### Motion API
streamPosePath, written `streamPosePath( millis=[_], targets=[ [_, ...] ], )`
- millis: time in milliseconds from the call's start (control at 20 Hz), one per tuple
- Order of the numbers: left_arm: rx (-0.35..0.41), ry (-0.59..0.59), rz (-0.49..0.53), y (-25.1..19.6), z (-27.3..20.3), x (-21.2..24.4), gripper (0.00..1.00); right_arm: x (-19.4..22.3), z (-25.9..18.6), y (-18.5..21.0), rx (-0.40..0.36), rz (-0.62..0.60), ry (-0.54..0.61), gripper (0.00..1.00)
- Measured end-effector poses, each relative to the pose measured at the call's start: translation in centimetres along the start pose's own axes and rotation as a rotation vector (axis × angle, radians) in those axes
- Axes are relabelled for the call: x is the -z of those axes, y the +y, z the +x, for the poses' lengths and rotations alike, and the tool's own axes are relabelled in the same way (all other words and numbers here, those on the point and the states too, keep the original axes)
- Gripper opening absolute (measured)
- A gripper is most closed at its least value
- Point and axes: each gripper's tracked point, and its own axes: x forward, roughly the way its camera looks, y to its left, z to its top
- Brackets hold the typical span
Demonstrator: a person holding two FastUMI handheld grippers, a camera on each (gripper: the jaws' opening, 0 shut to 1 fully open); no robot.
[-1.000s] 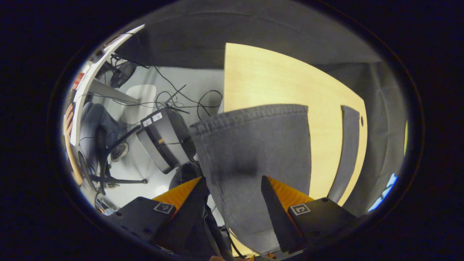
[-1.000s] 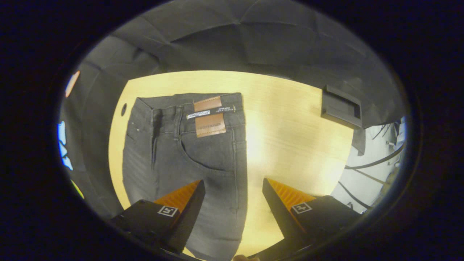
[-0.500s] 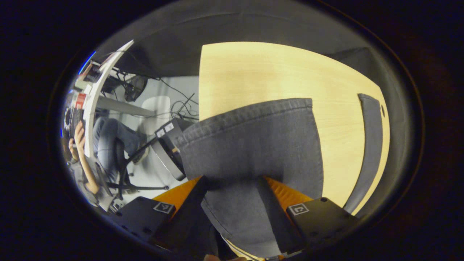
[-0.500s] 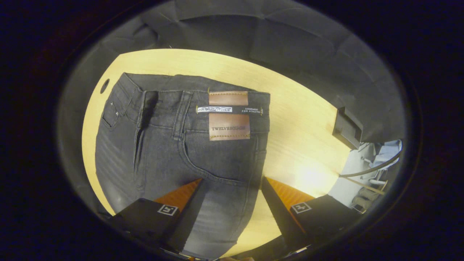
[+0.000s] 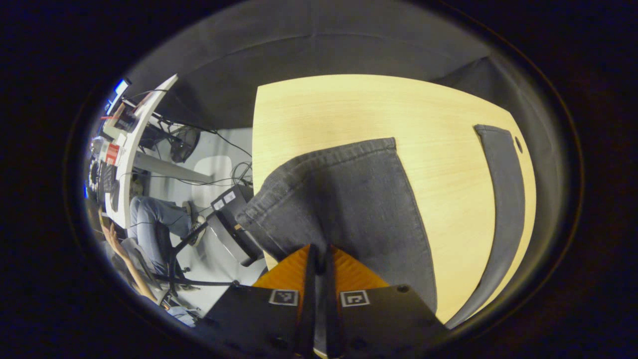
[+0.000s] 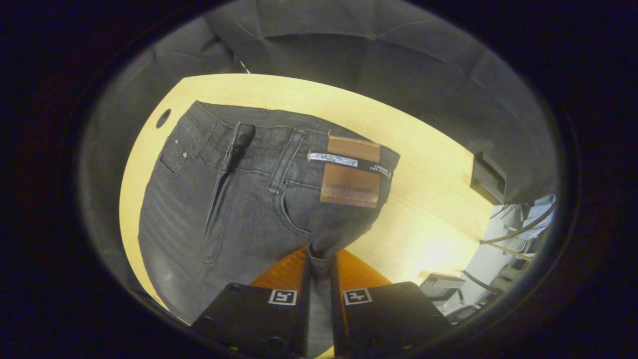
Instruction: Grasp the waist and the cuffs of the jeans and fold them to make the two legs overlap; first hold the waist and fold one-third of the jeans toward the cuffs, then hold the cuffs and fold the remaining one-third in the same direction to finish folding.
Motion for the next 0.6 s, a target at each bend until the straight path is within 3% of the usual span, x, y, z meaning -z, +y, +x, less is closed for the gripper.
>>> streamPosePath(
  millis=[50, 100, 300, 600],
  targets=[
    [-0.003, -0.015, -0.002, 0.1, 0.2, -0.6, 0.16, 0.1, 0.0, -0.2, -0.028, -0.013, -0.006, 0.18],
    [-0.003, -0.009, -0.015, 0.0, -0.3, -0.3, 0.08, 0.2, 0.1, -0.1, -0.064, -0.011, 0.004, 0.18],
    [0.109, -0.004, -0.035, -2.0, -0.9, -1.2, 0.08, 0.1, -1.7, 0.0, -0.226, 0.1, 0.029, 0.09],
    [0.265, -0.031, 0.009, -8.5, -7.2, -4.7, 0.07, -0.9, -6.3, 2.2, -0.422, 0.18, 0.034, 0.08]
  ],
)
